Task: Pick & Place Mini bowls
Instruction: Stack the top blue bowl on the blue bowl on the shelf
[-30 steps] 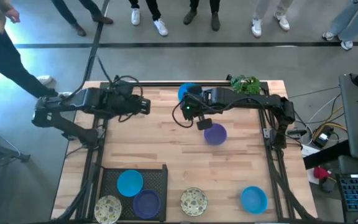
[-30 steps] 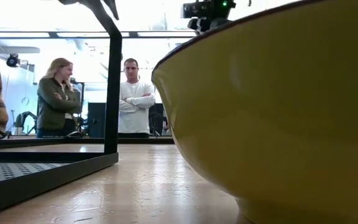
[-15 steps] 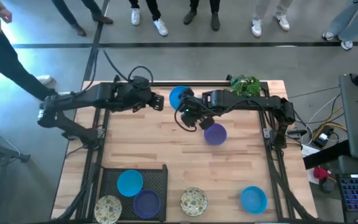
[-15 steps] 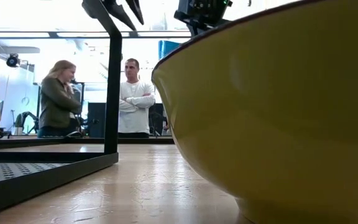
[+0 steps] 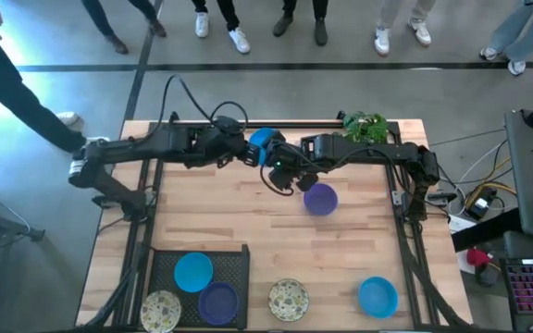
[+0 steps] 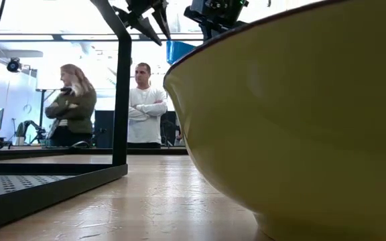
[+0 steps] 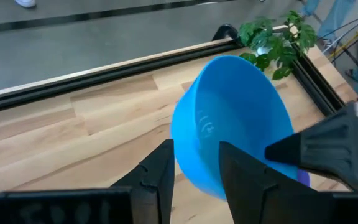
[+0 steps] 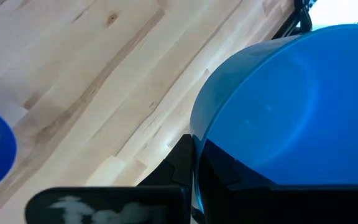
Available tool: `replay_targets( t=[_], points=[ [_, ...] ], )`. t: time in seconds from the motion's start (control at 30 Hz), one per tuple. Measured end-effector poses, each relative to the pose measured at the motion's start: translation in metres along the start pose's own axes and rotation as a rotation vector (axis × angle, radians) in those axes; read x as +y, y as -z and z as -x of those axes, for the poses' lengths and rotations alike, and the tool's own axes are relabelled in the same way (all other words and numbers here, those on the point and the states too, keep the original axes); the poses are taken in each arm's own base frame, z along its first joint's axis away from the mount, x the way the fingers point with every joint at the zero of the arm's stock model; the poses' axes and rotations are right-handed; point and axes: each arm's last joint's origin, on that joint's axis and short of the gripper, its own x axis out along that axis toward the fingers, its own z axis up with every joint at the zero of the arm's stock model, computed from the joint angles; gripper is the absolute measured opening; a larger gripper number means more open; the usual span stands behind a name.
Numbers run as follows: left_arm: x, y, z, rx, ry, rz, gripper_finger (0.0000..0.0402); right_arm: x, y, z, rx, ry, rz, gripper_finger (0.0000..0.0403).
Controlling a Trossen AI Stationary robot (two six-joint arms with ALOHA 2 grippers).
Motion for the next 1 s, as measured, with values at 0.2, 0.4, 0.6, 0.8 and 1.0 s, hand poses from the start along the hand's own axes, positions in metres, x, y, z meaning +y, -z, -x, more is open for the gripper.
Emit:
replay_targets(
  t=[0.2,0.4,0.6,0.8,1.0],
  points=[
    [0.002,-0.002,-0.006,0.016,-0.002,0.008,0.0117,-0.001,0.0,0.0,-0.004,0.007,0.001,0.0008],
    [0.002,-0.002,-0.013,0.023,-0.017,-0.057,0.0117,-0.001,-0.001,0.0,-0.007,0.009,0.01,0.0008],
    [0.001,-0.001,-0.024,0.071,-0.009,-0.075,0.0117,-0.001,-0.001,0.0,-0.015,0.009,0.017,0.0008],
    [0.001,0.0,-0.03,0.076,-0.025,-0.078,0.0108,-0.003,-0.001,0.002,-0.019,0.013,0.012,0.0008],
    [0.002,-0.002,-0.031,0.07,-0.035,-0.088,0.0042,-0.004,-0.001,0.003,-0.021,0.015,0.004,0.0008]
  ],
)
